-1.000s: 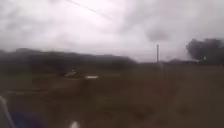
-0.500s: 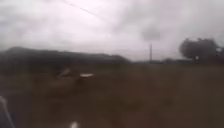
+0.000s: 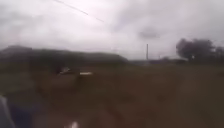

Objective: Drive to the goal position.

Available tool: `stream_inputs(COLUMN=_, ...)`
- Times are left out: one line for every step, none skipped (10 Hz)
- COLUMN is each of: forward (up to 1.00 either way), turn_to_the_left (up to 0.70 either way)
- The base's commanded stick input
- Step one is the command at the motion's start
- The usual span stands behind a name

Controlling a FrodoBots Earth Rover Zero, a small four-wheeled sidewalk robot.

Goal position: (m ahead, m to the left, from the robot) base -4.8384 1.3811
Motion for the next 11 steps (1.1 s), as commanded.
stream_inputs(forward=-0.70, turn_to_the_left=0.00)
stream_inputs(forward=-0.70, turn_to_the_left=0.00)
stream_inputs(forward=-0.70, turn_to_the_left=0.00)
stream_inputs(forward=-0.32, turn_to_the_left=0.00)
stream_inputs(forward=0.00, turn_to_the_left=0.00)
stream_inputs(forward=0.00, turn_to_the_left=0.00)
stream_inputs(forward=0.00, turn_to_the_left=0.00)
stream_inputs(forward=0.00, turn_to_the_left=0.00)
stream_inputs(forward=0.00, turn_to_the_left=0.19)
stream_inputs(forward=0.00, turn_to_the_left=0.39)
stream_inputs(forward=0.00, turn_to_the_left=0.59)
